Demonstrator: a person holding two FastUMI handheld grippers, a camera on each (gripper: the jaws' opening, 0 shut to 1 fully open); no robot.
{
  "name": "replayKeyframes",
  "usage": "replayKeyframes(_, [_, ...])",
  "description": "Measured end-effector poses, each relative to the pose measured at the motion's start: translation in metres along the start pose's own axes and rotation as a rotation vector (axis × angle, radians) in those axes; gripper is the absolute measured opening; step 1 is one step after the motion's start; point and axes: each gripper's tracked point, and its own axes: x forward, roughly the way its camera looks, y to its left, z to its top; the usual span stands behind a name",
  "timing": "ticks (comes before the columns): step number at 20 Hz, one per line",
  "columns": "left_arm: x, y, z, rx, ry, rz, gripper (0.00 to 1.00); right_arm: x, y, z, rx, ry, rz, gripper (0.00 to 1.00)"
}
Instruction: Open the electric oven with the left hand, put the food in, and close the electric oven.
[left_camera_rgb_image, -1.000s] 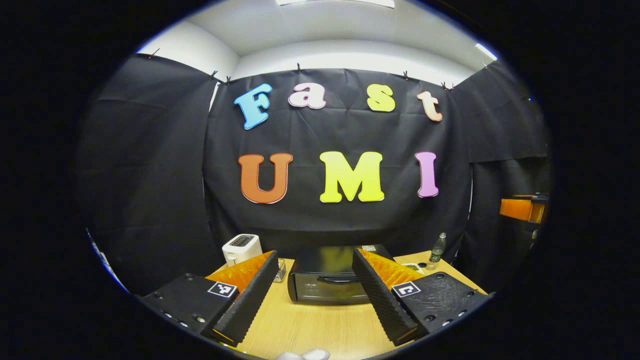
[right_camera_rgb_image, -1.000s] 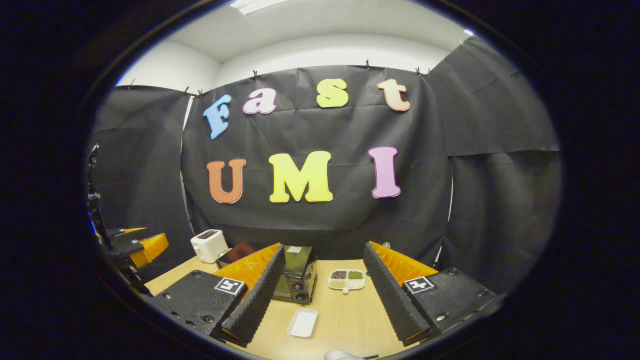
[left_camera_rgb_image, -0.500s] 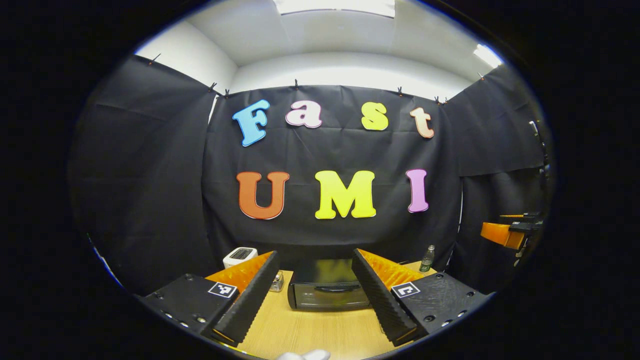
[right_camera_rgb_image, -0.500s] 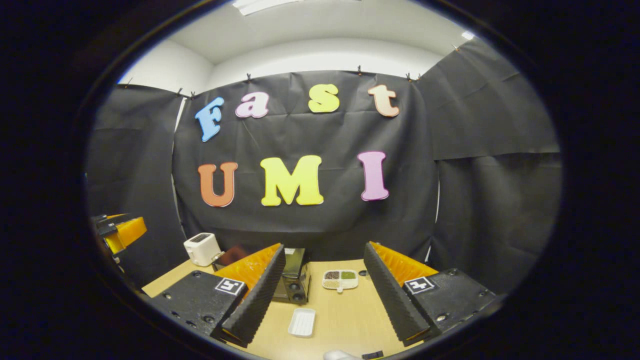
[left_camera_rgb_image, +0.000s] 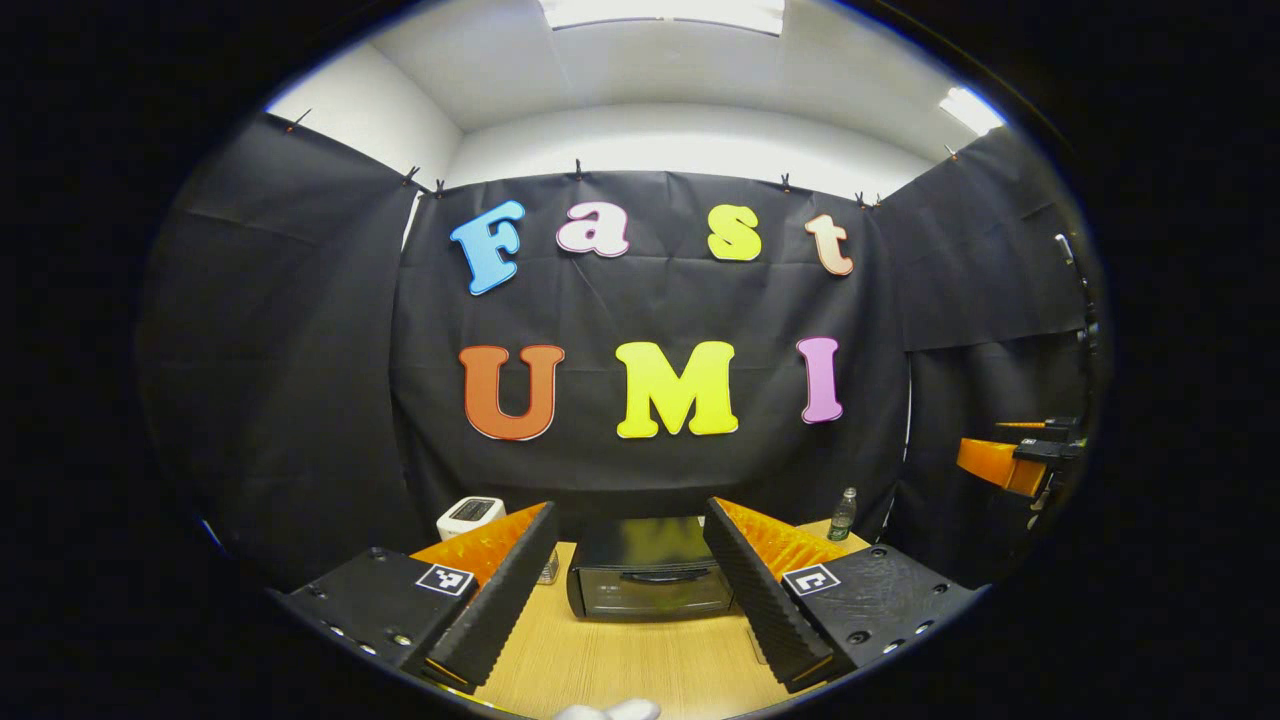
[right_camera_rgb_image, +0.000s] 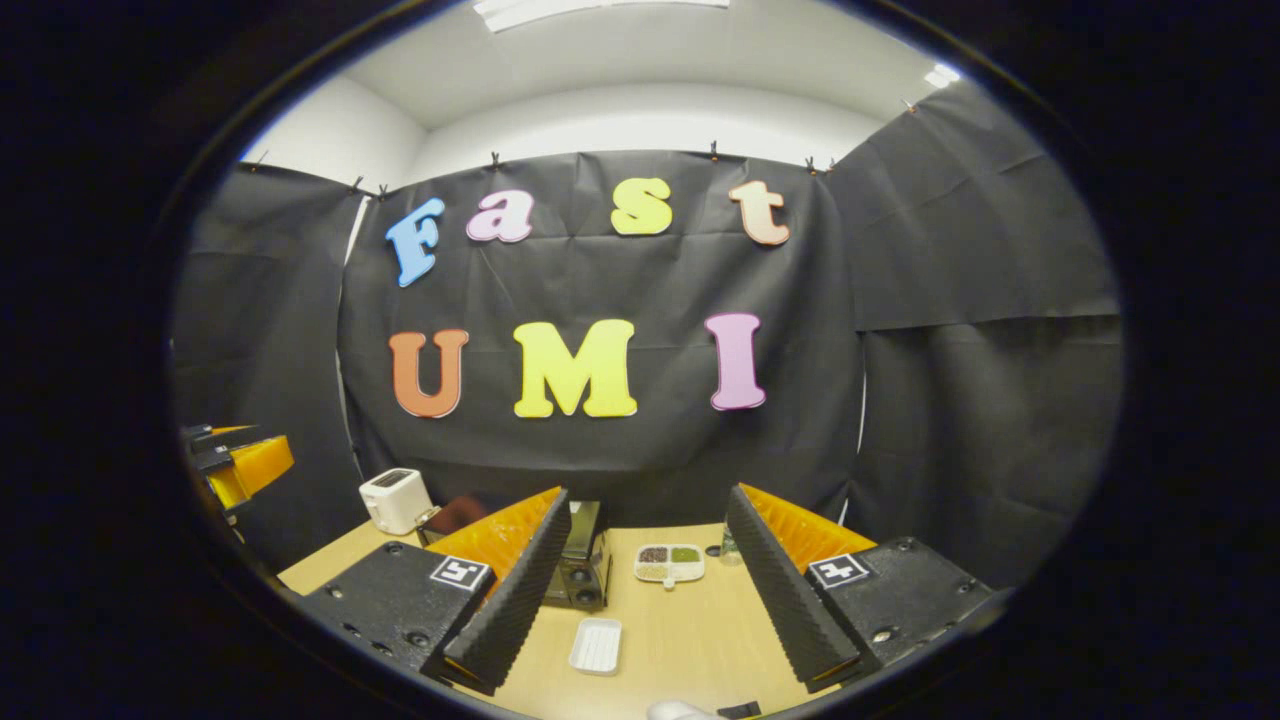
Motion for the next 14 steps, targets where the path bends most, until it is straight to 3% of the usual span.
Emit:
replayKeyframes(1, [0.001, -0.001, 0.0, 0.0, 0.0, -0.004, 0.96, 0.0, 0.0, 0.0, 0.001, 0.002, 0.0, 1.0])
replayKeyframes(2, [0.002, -0.001, -0.001, -0.003, 0.003, -0.004, 0.96, 0.0, 0.0, 0.0, 0.002, 0.007, -0.001, 0.95])
replayKeyframes(4, [0.0, -0.002, 0.0, -0.006, 0.001, -0.006, 0.96, 0.0, 0.002, 0.001, 0.004, 0.005, 0.002, 0.95])
replayKeyframes(5, [0.001, -0.002, 0.0, -0.004, 0.001, -0.005, 0.87, 0.001, 0.002, 0.0, 0.0, 0.004, 0.003, 0.95])
replayKeyframes(6, [0.002, -0.001, -0.001, -0.006, 0.0, -0.004, 0.96, 0.0, 0.003, -0.001, -0.003, 0.005, 0.005, 1.0])
replayKeyframes(7, [0.002, -0.001, -0.001, -0.01, 0.003, 0.0, 0.96, 0.001, 0.003, 0.0, -0.002, 0.004, 0.008, 0.95])
replayKeyframes(8, [0.001, 0.001, -0.001, -0.013, 0.003, 0.006, 0.87, 0.002, 0.003, -0.002, -0.002, 0.009, 0.008, 0.95])
replayKeyframes(9, [0.002, 0.002, -0.001, -0.016, 0.004, 0.01, 0.96, 0.002, 0.003, -0.002, -0.002, 0.011, 0.008, 0.95])
replayKeyframes(14, [0.005, 0.009, -0.005, -0.012, 0.007, 0.032, 0.96, 0.005, 0.004, -0.001, -0.003, 0.009, 0.011, 0.95])
